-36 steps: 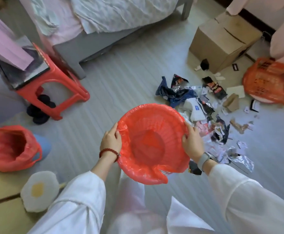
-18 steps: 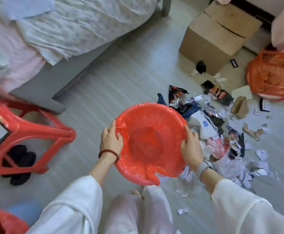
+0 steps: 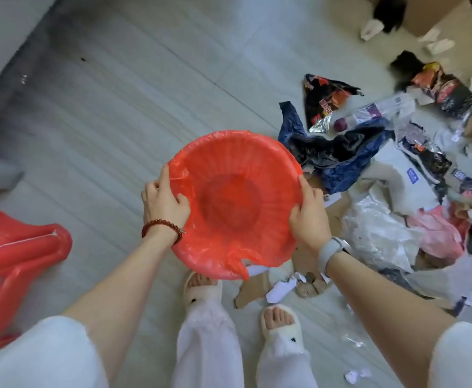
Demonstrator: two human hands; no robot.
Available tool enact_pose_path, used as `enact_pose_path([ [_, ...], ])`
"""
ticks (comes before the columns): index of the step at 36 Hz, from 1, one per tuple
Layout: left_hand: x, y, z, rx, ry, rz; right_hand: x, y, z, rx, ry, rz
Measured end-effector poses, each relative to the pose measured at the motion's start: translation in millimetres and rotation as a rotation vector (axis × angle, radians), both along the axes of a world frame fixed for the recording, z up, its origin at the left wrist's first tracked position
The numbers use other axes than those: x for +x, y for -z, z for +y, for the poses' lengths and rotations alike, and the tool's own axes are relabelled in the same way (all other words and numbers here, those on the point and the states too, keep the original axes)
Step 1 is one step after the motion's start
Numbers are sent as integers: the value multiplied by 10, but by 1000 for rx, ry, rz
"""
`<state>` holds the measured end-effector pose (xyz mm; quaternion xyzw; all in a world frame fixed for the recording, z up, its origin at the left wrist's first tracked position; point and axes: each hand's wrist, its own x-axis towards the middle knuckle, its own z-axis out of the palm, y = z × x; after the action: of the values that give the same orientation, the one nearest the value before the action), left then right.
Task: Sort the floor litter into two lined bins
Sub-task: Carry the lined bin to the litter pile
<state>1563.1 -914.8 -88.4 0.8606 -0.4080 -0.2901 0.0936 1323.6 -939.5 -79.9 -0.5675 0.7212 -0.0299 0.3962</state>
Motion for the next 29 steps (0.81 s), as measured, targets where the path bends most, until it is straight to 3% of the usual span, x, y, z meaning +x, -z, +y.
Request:
enact_pose_path([
  [11,239,48,-192,251,121,141,182,155,43,186,108,-141],
  [17,-31,-442,-211,144,186,89,136,-325,188,183,91,-98],
  [25,-770,-1083,317,-17,497,248,-334,-936,857,312,382,-100],
  [29,-1148,-1069,749,76,677,317,-716,-912,1315,361,495,-95],
])
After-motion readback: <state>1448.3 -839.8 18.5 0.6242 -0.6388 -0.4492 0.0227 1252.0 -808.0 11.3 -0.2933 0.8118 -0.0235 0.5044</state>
